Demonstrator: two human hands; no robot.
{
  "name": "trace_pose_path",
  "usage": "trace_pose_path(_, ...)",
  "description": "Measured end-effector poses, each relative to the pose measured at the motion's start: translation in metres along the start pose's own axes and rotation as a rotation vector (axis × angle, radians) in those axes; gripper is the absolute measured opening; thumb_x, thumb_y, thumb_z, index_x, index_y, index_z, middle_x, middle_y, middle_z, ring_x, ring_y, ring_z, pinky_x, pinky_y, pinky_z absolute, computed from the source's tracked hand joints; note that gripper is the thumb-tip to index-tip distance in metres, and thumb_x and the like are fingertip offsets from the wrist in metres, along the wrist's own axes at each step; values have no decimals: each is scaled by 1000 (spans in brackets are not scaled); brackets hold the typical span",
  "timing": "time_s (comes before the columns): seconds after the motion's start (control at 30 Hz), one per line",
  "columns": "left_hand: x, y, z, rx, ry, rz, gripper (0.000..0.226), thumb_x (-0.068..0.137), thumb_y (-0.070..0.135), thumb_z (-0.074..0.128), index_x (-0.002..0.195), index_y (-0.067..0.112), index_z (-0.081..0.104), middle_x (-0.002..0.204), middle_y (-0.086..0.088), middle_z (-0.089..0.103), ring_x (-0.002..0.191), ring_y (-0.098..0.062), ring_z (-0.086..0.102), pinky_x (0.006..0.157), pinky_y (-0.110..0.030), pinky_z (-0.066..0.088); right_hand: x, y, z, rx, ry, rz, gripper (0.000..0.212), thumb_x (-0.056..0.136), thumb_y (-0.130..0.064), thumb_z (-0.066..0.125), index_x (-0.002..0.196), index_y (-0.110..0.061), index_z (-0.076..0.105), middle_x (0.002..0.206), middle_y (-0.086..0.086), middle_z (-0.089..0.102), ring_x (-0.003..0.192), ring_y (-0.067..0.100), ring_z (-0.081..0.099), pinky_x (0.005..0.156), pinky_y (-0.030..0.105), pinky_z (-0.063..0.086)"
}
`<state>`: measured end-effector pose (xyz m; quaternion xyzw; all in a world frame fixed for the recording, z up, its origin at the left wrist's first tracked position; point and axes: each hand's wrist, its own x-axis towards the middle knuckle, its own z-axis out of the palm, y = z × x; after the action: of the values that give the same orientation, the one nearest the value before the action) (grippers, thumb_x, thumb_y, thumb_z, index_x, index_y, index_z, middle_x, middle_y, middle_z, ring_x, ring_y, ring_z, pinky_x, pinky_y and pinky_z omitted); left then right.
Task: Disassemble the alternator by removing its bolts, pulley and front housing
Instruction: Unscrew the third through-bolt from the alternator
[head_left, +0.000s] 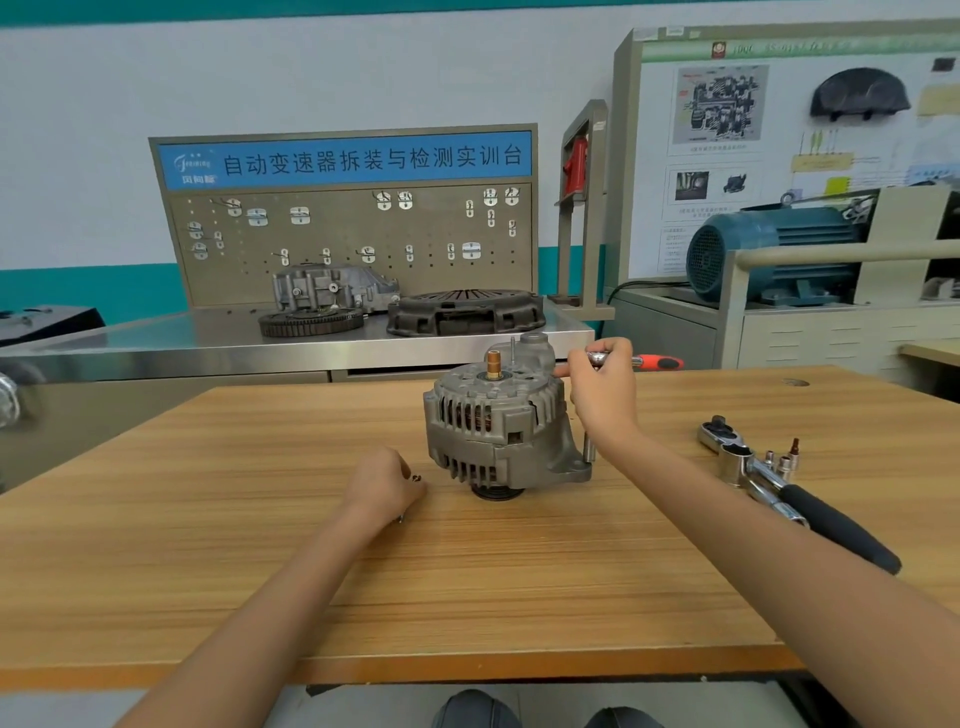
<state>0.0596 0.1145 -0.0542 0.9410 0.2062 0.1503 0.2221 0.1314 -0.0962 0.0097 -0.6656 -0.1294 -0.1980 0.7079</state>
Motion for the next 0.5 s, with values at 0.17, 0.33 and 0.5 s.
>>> trace_pose_path(0.17, -4, -5, 3, 55, 70, 68, 26, 88, 17, 61, 110, 3, 67, 109, -11, 68, 102, -24, 61, 79, -25, 44, 9, 2, -12, -37, 14, 9, 15, 91, -13, 47, 85, -23, 38, 85, 5, 61, 57, 9, 45, 53, 25, 35)
trace_pose_path(0.33, -4, -6, 3, 76, 88, 91, 28, 89, 14, 58, 115, 4, 65, 111, -12, 67, 104, -25, 61, 84, -27, 45, 8, 14, -28, -285, -62, -35, 20, 88, -12, 51, 82, -24, 37, 92, 14, 67, 75, 24, 62, 66, 40, 49)
trace_pose_path(0.5, -10, -1, 3, 41, 130, 76, 38, 93, 24, 54, 124, 2, 57, 118, -15, 64, 108, -27, 59, 85, -29, 46, -1, 34, -21, -327, -141, -4, 11, 88, -10, 53, 94, -16, 45, 82, 6, 60, 80, 22, 62, 68, 35, 53)
